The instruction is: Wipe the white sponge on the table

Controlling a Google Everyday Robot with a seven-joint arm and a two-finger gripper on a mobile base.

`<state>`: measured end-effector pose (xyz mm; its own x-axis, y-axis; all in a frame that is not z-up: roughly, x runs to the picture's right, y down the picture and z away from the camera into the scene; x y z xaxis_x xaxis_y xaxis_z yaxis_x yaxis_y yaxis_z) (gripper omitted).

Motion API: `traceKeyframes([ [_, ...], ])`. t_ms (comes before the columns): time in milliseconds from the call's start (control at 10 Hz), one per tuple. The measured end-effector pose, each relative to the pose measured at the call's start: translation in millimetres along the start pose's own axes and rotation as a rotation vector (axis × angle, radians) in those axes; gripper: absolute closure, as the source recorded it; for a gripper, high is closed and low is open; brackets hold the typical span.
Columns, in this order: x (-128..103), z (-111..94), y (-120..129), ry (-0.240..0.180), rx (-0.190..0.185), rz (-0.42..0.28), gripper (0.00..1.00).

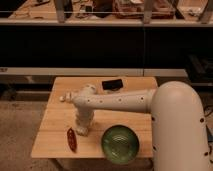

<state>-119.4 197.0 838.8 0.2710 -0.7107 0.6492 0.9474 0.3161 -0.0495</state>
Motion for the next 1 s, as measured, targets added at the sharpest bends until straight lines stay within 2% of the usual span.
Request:
traceKeyframes([
  [200,4.4,-4.0,29.3,0.011,-0.019,0.02,0.62],
  [500,34.0,-9.4,66.4,0.052,-0.052,0.093,0.62],
  [800,72.9,-12.8,82.0,0.096,-0.068,0.178,0.62],
  [1000,90.9,-14.9,73.8,0.111,-0.07,0.201,0.62],
])
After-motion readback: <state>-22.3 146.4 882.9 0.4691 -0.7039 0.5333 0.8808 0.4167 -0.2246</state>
